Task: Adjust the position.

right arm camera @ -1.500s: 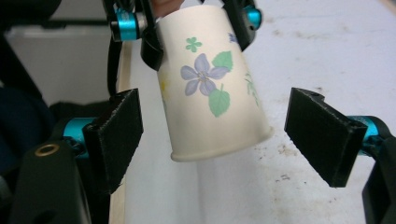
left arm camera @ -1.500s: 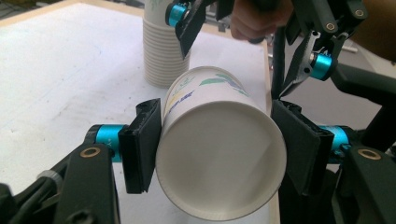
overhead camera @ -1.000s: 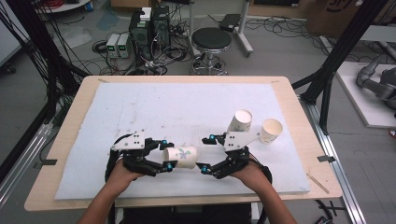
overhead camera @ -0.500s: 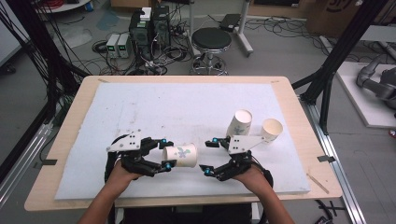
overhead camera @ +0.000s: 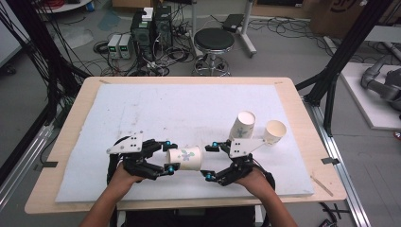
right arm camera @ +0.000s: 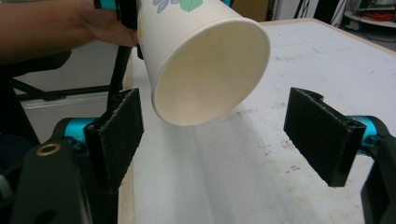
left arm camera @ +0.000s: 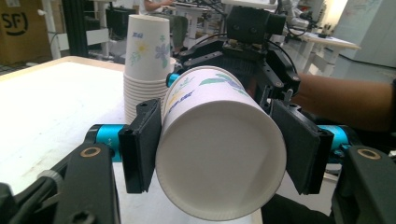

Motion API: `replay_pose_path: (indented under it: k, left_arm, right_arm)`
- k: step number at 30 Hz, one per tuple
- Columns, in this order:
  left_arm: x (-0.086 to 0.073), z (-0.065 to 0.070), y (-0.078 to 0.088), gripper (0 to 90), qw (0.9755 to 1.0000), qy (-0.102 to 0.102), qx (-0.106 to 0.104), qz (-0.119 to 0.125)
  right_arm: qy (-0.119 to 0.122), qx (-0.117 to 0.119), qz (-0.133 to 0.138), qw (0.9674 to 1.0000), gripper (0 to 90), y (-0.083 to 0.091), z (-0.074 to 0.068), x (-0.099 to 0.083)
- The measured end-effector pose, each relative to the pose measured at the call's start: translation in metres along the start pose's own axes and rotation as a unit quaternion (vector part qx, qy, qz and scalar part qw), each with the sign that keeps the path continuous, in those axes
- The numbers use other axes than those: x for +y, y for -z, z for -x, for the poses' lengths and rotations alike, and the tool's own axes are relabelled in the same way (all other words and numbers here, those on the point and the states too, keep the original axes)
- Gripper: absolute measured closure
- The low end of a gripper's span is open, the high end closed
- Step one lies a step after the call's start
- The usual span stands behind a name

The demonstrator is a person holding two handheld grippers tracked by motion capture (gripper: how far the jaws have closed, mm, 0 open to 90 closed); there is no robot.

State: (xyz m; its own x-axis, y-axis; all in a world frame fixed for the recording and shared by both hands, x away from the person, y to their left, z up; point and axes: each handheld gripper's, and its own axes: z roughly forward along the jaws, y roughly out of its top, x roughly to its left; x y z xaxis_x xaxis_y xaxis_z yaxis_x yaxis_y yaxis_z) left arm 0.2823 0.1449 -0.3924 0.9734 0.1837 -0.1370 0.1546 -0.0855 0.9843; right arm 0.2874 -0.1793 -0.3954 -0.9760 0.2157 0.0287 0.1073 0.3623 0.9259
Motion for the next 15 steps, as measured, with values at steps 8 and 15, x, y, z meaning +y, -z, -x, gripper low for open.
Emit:
replay_pose_path:
  k: [8,15]
  left_arm:
    - [0.0,0.001,-0.002,36.2,0.9998,0.001,-0.019,0.004]
    - [0.0,0.0,-0.001,36.2,0.9995,0.004,-0.026,0.017]
  right_arm:
    - [0.002,0.022,0.0,0.9997,20.3,-0.008,-0.001,0.001]
    - [0.016,0.046,0.012,0.9988,25.7,-0.013,0.0,0.002]
